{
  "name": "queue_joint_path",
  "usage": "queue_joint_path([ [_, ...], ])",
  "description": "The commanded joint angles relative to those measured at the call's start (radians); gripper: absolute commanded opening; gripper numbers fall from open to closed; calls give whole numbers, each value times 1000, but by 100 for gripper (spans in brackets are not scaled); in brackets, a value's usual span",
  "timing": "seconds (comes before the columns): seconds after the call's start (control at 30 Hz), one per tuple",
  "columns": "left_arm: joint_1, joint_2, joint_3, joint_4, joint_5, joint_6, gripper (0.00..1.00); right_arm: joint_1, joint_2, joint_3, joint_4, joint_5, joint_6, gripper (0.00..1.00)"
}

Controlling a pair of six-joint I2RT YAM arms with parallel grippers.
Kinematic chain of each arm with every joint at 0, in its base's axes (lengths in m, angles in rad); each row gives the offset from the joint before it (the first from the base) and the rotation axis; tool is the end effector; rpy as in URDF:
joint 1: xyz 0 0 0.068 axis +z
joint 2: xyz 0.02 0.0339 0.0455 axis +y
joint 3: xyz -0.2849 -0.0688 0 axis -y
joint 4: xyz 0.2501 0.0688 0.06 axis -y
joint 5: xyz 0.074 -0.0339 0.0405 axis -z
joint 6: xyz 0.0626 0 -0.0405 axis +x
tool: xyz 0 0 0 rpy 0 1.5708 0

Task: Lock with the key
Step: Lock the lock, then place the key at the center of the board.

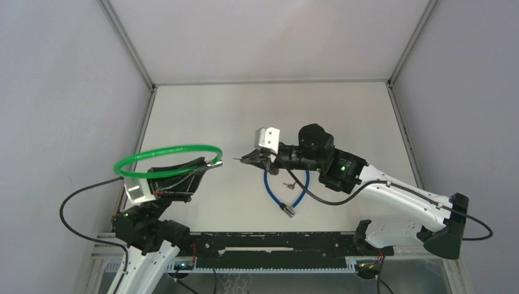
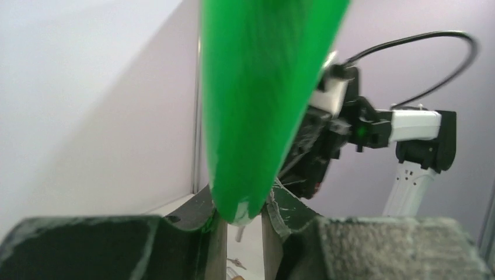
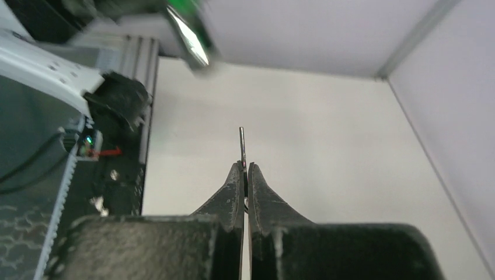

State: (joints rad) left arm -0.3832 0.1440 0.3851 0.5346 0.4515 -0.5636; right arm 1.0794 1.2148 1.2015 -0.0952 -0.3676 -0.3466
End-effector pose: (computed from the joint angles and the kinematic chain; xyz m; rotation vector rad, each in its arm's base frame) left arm 0.0451 -0.0476 0.3636 0.3735 0.8586 -1.0598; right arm 0.1232 0.2780 0.4229 -1.3436 1.1147 0.8523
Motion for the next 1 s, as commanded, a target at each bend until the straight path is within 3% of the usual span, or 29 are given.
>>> queue_joint_path([
  [0.0, 6, -29, 62, 122, 87, 121, 0, -109, -95, -91, -55, -40, 73, 0],
  [0.17, 6, -25, 63, 121, 96, 141, 0, -208, -163, -209, 3, -44, 173, 0],
  [0.4, 6, -31, 40, 40, 32, 57, 0, -292, -131, -270, 42, 45, 522, 0],
  [0.57, 7, -33, 5, -205, -127, -76, 0, -248, 75, -363, 317, 40, 950, 0],
  [0.73, 23, -38, -11, -335, -191, -105, 0, -191, 404, -343, 474, 14, 1204, 0],
  [0.83, 37, -39, -25, -405, -210, -139, 0, -180, 523, -288, 478, -16, 1252, 0],
  [0.97, 76, -3, -52, -497, -206, -197, 0, -176, 567, -250, 442, -15, 1268, 0],
])
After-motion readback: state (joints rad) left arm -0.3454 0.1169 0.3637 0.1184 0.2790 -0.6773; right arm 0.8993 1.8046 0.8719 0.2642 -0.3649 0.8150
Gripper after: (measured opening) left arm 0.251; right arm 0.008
